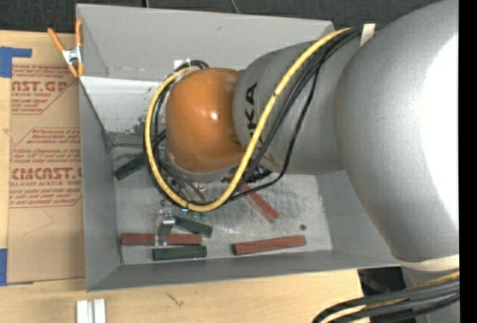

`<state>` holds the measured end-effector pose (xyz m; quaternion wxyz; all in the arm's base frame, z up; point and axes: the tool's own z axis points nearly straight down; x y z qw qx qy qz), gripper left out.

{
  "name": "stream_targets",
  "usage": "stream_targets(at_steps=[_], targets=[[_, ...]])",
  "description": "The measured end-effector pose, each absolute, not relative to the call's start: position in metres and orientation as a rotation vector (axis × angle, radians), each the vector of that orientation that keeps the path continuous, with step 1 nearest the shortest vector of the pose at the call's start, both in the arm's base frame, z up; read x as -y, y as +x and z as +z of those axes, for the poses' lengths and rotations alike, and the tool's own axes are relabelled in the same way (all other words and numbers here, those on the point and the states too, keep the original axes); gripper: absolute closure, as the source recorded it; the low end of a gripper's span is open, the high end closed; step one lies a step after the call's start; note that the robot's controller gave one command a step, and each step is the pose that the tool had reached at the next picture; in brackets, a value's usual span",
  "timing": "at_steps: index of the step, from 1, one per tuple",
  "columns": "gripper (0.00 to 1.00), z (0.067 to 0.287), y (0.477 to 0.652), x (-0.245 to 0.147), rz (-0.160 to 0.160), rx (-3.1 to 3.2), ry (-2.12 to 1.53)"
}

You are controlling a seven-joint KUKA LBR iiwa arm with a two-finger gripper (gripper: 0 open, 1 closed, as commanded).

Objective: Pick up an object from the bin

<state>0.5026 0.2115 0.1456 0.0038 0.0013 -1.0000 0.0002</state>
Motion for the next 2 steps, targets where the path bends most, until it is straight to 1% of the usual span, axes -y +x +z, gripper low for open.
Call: stream_targets(at_steps=[1, 2], targets=[[0.0, 0.15, 0.505, -0.211, -0.002, 3.141, 0.001], [1.0, 0.072, 0.48, -0.197, -0.005, 3.14, 0.042]])
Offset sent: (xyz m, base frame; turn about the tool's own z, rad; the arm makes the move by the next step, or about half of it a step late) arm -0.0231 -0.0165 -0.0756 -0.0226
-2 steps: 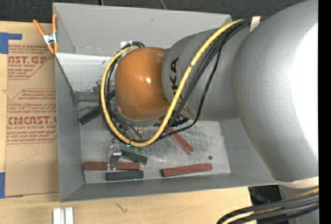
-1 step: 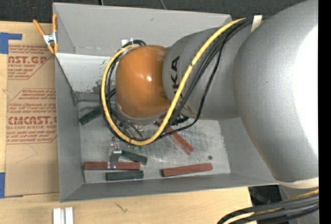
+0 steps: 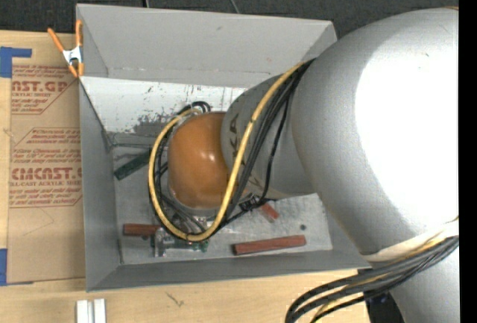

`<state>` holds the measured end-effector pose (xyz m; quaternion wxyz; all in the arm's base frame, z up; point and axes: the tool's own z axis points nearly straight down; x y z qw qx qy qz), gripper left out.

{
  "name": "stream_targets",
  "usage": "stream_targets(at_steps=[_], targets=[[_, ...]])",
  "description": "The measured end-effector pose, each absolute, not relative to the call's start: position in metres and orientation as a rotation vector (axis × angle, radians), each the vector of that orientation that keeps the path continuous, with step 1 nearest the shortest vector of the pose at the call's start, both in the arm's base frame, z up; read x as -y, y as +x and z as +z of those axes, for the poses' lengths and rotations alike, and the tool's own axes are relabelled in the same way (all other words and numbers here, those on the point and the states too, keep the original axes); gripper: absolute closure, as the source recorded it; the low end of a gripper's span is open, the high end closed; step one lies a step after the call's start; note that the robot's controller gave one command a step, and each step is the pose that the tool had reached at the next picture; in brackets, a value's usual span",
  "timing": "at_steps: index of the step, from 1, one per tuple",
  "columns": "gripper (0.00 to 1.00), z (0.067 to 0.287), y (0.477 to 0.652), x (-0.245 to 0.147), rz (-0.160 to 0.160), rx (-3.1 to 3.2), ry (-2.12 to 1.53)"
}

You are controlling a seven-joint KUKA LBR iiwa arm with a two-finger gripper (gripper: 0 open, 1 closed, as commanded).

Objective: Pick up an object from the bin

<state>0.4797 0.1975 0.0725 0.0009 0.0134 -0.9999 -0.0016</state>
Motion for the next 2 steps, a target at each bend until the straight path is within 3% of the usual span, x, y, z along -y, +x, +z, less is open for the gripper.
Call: stream_targets(at_steps=[1, 2], targets=[[1.0, 0.072, 0.48, -0.197, -0.005, 3.14, 0.042], [1.0, 0.242, 0.516, -0.205, -0.002, 3.144, 0.053]])
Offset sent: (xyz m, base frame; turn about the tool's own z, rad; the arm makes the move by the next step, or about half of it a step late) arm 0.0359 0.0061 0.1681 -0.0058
